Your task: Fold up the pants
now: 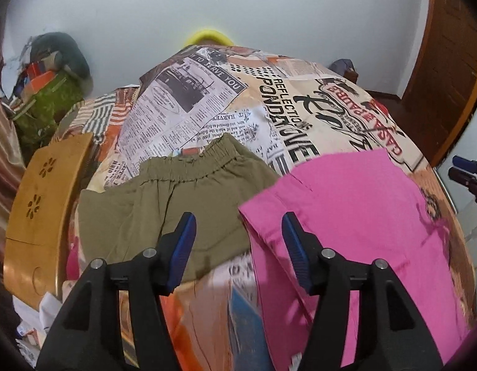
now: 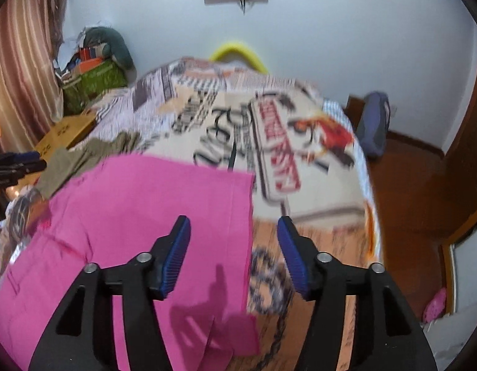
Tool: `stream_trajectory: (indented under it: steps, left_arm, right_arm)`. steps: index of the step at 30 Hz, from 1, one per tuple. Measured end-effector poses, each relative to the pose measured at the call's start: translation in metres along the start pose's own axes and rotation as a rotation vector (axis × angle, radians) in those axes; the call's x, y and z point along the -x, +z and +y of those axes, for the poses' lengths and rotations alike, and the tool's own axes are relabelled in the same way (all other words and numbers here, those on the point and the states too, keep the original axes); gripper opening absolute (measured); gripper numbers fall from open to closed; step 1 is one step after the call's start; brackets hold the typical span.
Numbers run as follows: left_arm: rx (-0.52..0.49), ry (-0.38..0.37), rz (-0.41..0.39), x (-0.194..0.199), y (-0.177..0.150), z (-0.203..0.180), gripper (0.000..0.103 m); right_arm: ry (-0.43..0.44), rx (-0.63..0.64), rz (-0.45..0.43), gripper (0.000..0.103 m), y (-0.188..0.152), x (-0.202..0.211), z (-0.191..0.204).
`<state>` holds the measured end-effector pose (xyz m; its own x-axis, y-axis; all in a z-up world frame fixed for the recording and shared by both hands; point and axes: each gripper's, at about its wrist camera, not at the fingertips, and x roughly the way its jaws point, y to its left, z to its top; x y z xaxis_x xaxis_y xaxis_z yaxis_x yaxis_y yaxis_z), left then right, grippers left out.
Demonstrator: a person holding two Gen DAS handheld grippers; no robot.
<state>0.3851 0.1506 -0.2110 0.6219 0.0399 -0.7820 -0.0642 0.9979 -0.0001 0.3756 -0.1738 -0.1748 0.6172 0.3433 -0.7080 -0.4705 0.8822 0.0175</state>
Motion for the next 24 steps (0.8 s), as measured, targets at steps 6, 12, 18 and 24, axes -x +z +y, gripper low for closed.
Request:
stream_trajectory:
  steps: [6,12,18,24]
  left_arm:
    - [-0.03,-0.026,0.058,-0.047,0.009,0.0,0.057]
    - [-0.029,-0.068,0.142,-0.091,0.001,0.0,0.057]
    - [-0.023,-0.094,0.158,-0.11,-0.006,0.001,0.058]
    - [0.022,-0.156,0.185,-0.121,-0.006,0.009,0.048]
  right_arm:
    - [-0.007,0.004,0.009,0.057,0.018,-0.037,-0.002]
    - [-0.02,0.024,0.079,0.057,0.018,-0.086,-0.005]
    - [-0.014,0.026,0.137,0.057,0.019,-0.129,-0.011]
    - [0.055,-0.001,0.153,0.054,0.017,-0.147,-0.012]
